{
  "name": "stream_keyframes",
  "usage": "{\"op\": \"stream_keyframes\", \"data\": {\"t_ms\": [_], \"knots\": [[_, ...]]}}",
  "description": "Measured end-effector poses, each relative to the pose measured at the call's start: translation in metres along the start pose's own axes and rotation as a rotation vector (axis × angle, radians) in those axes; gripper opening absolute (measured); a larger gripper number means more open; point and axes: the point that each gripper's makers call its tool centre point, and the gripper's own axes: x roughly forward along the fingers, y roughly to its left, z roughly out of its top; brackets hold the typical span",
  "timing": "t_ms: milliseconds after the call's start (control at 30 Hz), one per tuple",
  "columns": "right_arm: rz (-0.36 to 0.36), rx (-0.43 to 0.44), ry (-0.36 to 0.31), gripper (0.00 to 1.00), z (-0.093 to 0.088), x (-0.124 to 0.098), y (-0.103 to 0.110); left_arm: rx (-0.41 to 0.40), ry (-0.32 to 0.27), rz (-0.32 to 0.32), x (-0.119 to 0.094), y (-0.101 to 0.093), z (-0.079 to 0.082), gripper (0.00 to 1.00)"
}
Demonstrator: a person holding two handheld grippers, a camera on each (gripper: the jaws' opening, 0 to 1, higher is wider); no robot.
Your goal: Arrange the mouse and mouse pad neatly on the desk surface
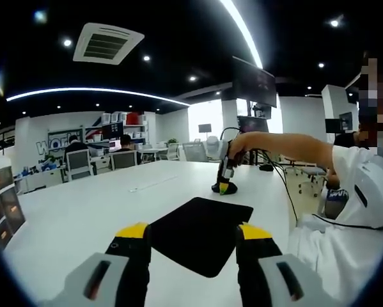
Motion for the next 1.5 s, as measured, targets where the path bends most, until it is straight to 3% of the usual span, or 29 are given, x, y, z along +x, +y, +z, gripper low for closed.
{"op": "stream_keyframes", "data": {"t_ms": [500,833,1333,1500], "knots": [[-0.003,0.1,0.039,0.41,-0.006,-0.001,0.001,0.008,0.01,0.009,0.0,0.001,-0.002,0.54],[-0.02,0.031,0.04,0.39,-0.001,-0.011,0.009,0.005,0.013,0.012,0.001,0.001,-0.004,0.54],[-0.002,-0.076,0.031,0.38,0.024,-0.038,0.052,0.01,0.011,0.01,0.001,0.0,-0.002,0.54],[0.027,-0.128,0.018,0.38,0.035,-0.044,0.075,0.012,0.008,0.009,0.0,0.0,-0.001,0.54]]}}
